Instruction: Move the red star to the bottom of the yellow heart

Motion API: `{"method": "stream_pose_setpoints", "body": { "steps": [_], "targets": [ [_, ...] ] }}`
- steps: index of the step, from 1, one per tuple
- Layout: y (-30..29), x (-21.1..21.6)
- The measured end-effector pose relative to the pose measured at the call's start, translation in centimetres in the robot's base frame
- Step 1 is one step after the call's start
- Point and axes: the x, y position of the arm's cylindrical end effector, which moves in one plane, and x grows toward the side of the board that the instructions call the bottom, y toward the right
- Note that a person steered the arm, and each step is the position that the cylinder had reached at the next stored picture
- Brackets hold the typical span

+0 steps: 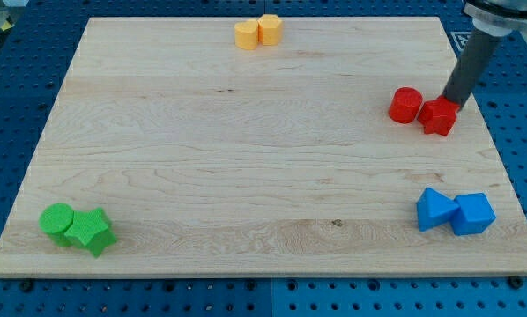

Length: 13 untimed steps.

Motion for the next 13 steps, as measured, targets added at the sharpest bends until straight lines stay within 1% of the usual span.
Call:
{"method": "stream_pose_setpoints", "body": {
  "steps": [1, 2, 4, 5, 6, 8, 9, 13],
  "targets": [
    [0.0, 0.0],
    [3.7, -0.1],
    [3.3, 0.2],
    [0.5, 1.1],
    [-0.6, 2.8],
    [-0.8, 4.6],
    [-2.4, 5.1],
    [-12.0, 3.7]
  ]
}}
